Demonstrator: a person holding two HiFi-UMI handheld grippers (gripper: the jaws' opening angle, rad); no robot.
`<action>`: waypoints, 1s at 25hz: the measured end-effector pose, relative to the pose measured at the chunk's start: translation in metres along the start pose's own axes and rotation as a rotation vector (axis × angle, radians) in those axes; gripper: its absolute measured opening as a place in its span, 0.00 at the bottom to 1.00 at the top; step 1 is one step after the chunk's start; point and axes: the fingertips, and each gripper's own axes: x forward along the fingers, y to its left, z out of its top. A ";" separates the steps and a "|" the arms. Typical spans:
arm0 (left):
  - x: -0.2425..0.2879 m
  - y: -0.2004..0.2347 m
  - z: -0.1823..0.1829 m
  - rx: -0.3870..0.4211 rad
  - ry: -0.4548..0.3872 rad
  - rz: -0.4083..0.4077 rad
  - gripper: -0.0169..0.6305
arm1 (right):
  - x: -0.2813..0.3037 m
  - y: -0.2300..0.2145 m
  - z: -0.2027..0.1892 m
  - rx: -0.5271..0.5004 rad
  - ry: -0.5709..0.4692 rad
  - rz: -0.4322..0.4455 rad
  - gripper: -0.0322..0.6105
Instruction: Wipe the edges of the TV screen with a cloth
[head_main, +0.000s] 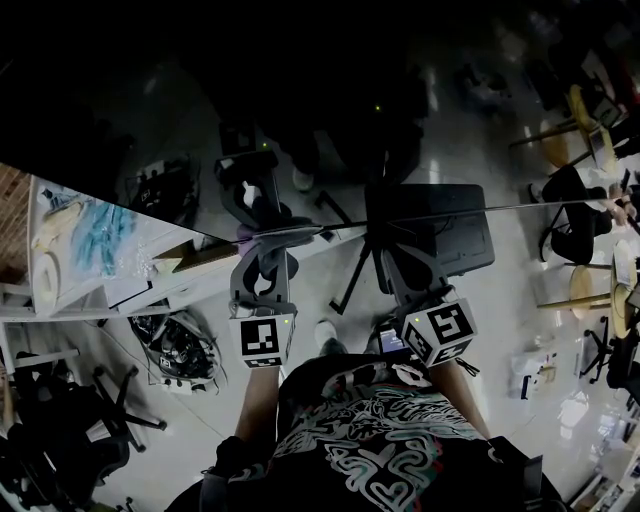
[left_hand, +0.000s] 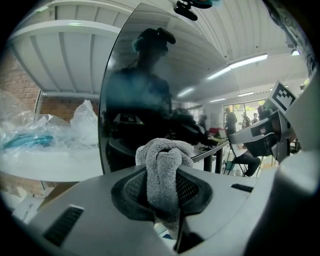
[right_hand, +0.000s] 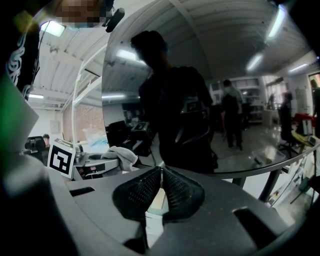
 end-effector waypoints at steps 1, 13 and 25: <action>0.000 0.000 0.000 -0.001 0.000 -0.001 0.14 | 0.001 0.001 0.000 0.001 0.001 0.000 0.11; 0.006 -0.010 0.000 0.016 0.012 -0.026 0.14 | 0.003 -0.002 -0.001 0.004 0.004 0.001 0.11; 0.013 -0.017 -0.001 0.018 0.034 -0.047 0.14 | 0.003 -0.007 -0.002 0.002 0.012 -0.009 0.11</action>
